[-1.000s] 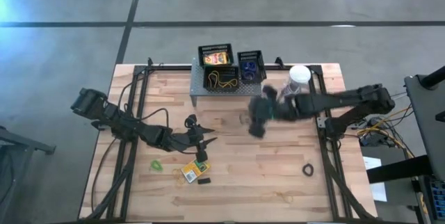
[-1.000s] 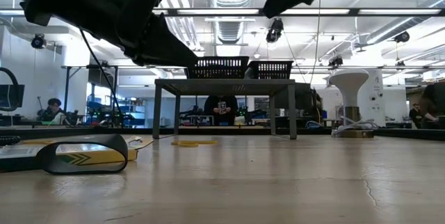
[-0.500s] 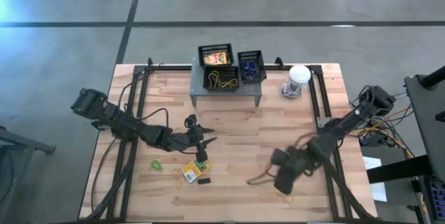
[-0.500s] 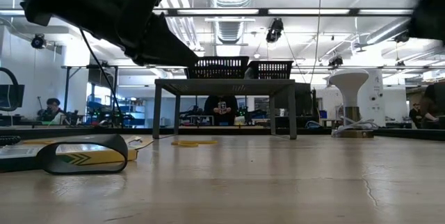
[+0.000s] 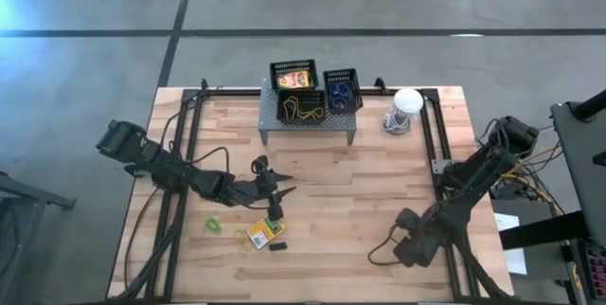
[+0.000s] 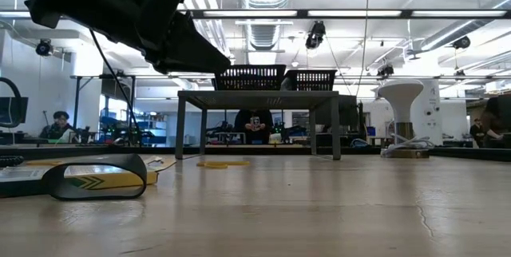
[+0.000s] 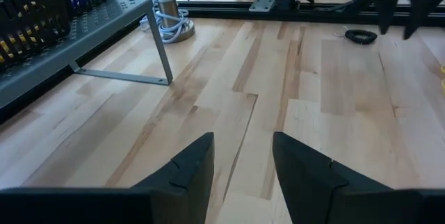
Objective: Pick & Place Office Desk Supplies
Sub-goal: Put the black spring keychain into the right black bin
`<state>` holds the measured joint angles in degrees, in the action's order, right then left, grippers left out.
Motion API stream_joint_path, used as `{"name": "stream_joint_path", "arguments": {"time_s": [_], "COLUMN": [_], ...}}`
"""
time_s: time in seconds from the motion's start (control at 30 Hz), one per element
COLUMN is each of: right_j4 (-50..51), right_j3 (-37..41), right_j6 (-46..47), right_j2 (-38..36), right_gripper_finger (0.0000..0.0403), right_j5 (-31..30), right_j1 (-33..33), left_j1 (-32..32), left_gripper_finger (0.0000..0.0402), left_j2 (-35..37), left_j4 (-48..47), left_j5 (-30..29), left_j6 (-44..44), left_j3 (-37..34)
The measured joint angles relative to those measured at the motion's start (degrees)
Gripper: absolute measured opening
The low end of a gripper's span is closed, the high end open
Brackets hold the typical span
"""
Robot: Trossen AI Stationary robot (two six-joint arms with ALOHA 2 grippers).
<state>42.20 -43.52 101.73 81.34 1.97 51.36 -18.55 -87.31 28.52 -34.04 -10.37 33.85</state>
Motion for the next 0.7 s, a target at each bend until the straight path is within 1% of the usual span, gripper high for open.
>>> {"name": "stream_joint_path", "arguments": {"time_s": [0.13, 0.3, 0.5, 0.6, 0.7], "right_j4": [0.7, 3.2, -0.6, -1.7, -2.5], "right_j3": [1.9, 3.5, 5.6, 6.2, 6.4], "right_j6": [-2.0, -1.1, -3.1, -3.0, -3.4], "right_j2": [0.0, 0.0, -0.1, -0.1, -0.1], "right_gripper_finger": [0.0168, 0.0153, 0.0135, 0.0118, 0.0087], "right_j5": [-0.2, -0.2, 0.2, 0.7, 0.7], "right_j1": [-0.1, -0.1, -0.1, -0.1, -0.1], "left_j1": [0.1, 0.2, 0.2, 0.2, 0.2], "left_gripper_finger": [0.0149, 0.0149, 0.0149, 0.0149, 0.0149], "left_j2": [0.0, 0.0, 0.0, 0.0, 0.0], "left_j4": [0.0, 0.0, 0.0, 0.0, 0.0], "left_j5": [0.0, 0.0, 0.0, 0.0, 0.0], "left_j6": [0.0, 0.0, 0.0, 0.0, 0.0], "left_j3": [0.0, 0.0, 0.0, 0.0, 0.0]}}
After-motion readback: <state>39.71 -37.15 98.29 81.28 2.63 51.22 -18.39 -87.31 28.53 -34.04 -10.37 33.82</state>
